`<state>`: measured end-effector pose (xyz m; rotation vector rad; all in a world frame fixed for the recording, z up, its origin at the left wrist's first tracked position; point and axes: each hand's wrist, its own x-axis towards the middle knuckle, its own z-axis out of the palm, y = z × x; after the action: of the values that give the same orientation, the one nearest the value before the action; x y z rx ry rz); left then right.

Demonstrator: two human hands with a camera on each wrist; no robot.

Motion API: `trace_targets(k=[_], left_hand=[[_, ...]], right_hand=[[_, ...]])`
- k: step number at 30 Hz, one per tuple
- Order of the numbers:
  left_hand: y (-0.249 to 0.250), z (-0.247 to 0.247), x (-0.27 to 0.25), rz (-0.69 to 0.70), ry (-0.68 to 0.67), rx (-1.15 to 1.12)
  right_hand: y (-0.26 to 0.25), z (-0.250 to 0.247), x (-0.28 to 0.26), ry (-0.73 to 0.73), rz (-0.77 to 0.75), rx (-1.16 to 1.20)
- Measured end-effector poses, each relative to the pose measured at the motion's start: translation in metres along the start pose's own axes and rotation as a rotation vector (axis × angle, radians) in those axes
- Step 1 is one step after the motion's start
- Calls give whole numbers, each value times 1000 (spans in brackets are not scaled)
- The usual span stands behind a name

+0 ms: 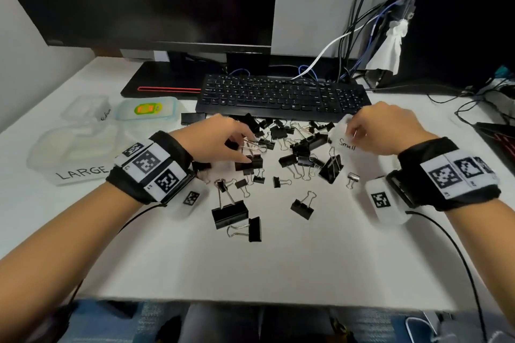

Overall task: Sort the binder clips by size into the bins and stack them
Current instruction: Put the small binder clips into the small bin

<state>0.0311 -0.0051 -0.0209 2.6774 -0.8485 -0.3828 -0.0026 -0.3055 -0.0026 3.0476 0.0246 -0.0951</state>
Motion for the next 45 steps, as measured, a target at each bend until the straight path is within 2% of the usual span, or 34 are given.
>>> trace_targets(k=[3,7,14,17,20,26,33,39,45], left_hand=[[-1,-3,10,16,3,19],[1,-5,19,33,-33,44],[0,-4,24,101,-109,138],[-4,-4,24,117,-112,138],[-3,-2,21,103,-120,129],[5,2,11,63,-143,140],[8,7,4,12,-109,134],[7,13,7,-1,-96,136],[6,4,17,21,-136,122]], right_hand=[[-6,-8,9,129,-29,-71],[-25,-22,12,165,-156,-29],[-58,-35,-3,45,-445,154],[-70,-38,-15,-50,-545,231],[-78,-33,-29,-84,-622,235],[-75,-29,-55,-62,-648,210],[-68,-28,-81,-86,-701,156],[-72,-18,-78,-83,-702,199],[-71,-21,-48,-80,-734,257]])
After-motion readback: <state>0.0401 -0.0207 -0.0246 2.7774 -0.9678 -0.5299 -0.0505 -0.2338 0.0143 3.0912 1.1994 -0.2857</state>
